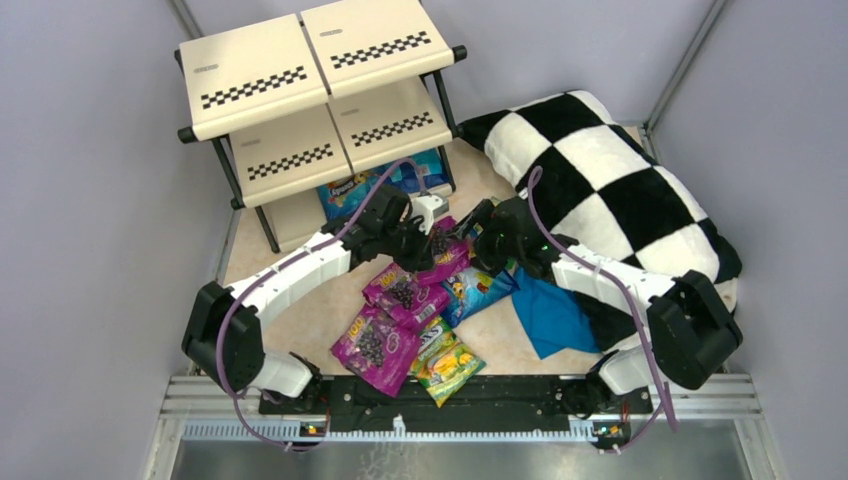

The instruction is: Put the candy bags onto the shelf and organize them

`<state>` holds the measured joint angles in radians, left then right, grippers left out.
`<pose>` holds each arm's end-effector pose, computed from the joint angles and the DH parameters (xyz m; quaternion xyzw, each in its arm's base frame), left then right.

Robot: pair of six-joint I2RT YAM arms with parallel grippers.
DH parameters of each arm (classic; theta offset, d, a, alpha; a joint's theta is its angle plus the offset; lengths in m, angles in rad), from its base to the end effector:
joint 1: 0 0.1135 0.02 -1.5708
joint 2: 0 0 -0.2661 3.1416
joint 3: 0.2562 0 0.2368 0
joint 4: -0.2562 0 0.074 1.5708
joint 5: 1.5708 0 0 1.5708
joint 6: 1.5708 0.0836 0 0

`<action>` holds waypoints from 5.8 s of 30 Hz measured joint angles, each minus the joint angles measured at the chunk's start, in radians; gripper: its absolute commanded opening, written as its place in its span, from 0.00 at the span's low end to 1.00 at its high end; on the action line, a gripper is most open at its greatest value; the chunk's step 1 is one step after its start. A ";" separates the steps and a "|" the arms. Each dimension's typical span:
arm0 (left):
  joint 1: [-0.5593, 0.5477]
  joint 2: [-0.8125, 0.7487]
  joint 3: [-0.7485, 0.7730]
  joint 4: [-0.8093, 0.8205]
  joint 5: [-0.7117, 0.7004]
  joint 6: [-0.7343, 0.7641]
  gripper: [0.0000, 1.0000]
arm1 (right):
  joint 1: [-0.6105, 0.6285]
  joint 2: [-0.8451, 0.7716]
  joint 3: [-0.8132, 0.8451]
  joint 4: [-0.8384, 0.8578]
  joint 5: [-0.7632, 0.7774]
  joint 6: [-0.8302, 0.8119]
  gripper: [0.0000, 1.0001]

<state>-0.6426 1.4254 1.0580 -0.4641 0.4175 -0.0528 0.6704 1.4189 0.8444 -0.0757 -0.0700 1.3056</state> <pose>0.2344 -0.2178 0.2394 0.3368 0.8511 -0.3021 0.2664 0.2549 0.2096 0.2072 0.2649 0.8554 0.3879 0.2182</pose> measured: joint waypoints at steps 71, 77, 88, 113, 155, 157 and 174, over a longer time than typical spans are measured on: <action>0.058 -0.349 0.222 0.457 -0.356 0.121 0.99 | 0.101 -0.076 -0.133 0.312 0.220 0.189 0.34; 0.126 -0.447 0.056 0.501 -0.439 0.131 0.99 | 0.059 -0.148 -0.072 0.253 0.201 0.149 0.34; 0.150 -0.493 0.025 0.581 -0.496 0.140 0.99 | 0.023 0.024 0.210 0.316 0.150 0.146 0.32; 0.150 -0.494 -0.056 0.652 -0.591 0.229 0.99 | -0.075 0.745 1.044 0.268 0.150 0.224 0.54; 0.150 -0.478 -0.071 0.682 -0.591 0.231 0.99 | -0.083 0.497 0.742 0.236 0.139 0.111 0.39; 0.150 -0.478 -0.071 0.682 -0.591 0.231 0.99 | -0.083 0.517 0.765 0.231 0.140 0.111 0.38; 0.152 -0.478 -0.071 0.682 -0.591 0.231 0.99 | -0.083 0.614 0.879 0.225 0.156 0.132 0.51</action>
<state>-0.4904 0.9470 0.9867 0.2184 -0.1734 0.1783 0.5877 2.0331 1.7233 0.1497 0.0856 1.4376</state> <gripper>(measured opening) 0.987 0.411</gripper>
